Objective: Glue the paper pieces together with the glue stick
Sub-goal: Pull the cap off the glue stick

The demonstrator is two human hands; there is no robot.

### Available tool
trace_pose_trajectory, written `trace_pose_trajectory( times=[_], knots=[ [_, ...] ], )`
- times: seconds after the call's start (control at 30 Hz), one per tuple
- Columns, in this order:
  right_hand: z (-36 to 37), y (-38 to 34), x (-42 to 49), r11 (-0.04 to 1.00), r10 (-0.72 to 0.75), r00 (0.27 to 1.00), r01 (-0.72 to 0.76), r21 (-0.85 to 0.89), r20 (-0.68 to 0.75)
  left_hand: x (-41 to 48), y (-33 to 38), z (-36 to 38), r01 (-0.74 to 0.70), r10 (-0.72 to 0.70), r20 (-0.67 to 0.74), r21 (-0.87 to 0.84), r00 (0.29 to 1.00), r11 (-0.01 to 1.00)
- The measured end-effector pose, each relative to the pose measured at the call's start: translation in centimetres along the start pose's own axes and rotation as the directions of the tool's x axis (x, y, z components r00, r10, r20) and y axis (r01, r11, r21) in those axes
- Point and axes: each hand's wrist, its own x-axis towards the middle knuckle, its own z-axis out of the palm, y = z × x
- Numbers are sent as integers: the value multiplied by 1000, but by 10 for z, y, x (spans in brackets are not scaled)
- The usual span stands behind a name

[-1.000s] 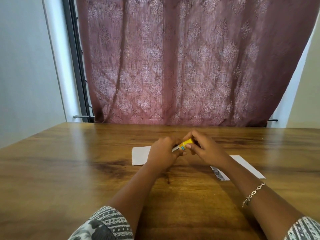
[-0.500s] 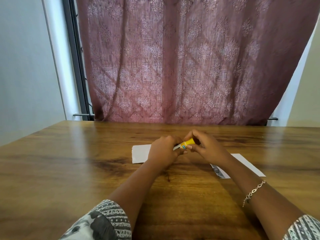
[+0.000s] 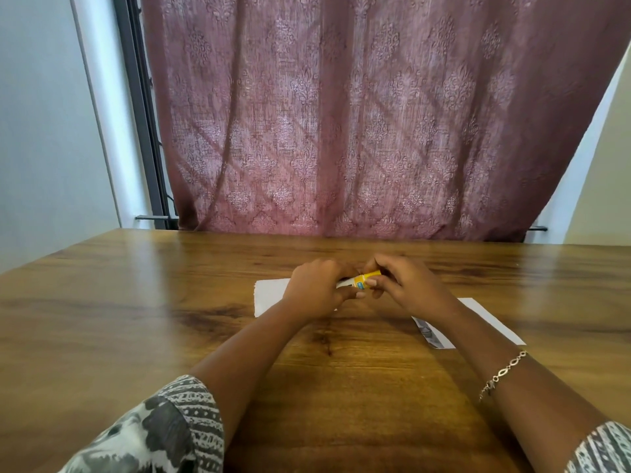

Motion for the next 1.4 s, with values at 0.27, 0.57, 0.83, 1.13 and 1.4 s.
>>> trace_pose_trajectory(
  times=[0.27,0.57,0.83,1.13,1.4],
  knots=[
    [-3,-6,2,992,-126,992,126,-32,-5,2,-15,-8,133,-23,211,-520,977,843],
    [-1,-3,1,997,-63,997,66,-48,52,1,-21,-9,133,-64,172,-428,983,894],
    [-10,2,0,999,-47,999,46,-11,-12,-1,-28,-11,144,-62,189,-461,980,876],
    [-8,27,-1,956,201,976,-176,234,-87,1,-33,-4,191,-185,74,-616,980,764],
    [2,34,1,946,286,958,-287,152,27,1,-34,-3,224,-231,79,-668,970,710]
  ],
)
